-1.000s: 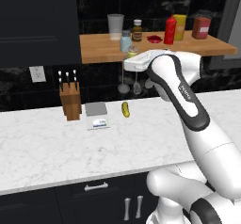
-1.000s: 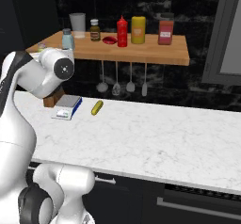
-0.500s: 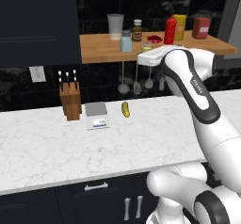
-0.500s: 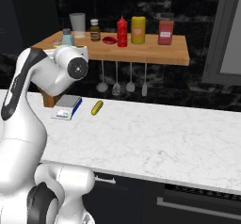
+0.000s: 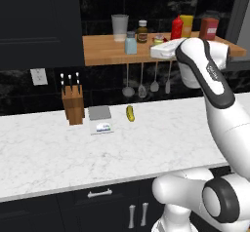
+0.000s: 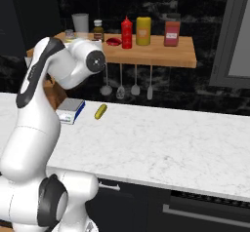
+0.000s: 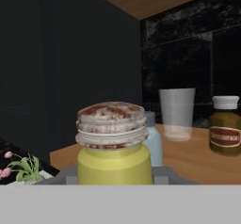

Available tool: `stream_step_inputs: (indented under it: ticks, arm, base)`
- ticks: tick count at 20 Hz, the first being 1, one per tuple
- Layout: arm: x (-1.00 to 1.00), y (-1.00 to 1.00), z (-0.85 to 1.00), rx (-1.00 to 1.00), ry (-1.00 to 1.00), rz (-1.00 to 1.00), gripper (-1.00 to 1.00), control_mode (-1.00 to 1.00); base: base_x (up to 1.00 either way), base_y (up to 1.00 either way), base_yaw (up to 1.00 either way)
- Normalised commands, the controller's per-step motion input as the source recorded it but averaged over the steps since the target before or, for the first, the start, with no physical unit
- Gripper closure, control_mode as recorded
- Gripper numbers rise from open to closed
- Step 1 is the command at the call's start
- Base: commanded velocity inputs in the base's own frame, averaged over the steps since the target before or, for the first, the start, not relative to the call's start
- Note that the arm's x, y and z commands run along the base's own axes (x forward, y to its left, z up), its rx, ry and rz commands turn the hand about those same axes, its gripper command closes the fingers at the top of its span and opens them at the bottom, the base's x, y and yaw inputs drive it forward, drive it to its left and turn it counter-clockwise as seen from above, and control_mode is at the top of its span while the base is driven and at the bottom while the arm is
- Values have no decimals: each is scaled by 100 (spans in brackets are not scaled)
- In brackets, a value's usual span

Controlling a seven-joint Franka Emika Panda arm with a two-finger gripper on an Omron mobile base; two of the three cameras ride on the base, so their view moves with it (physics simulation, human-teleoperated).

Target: Put the shaker and condiment bottle from the counter next to their counterparts in the cabinet.

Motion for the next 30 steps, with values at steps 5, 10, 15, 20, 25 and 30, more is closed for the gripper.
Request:
stream_step_inputs:
  ticks: [5,10,15,20,25,30]
  arm:
    - [2,-23,0,0,0,0,100,-100]
    - [23,-1,0,0,0,0,100,-100]
    - [26,-4,0,0,0,0,100,-100]
    - [16,-8,0,-1,0,0,100,-100]
    - [13,-1,0,-3,-1,0,100,-100]
    - [12,0,0,-5,-2,0,100,-100]
  base:
    - [0,0,0]
    - [0,0,0]
    - [0,0,0]
    - [0,0,0]
    - [0,0,0]
    - [0,0,0]
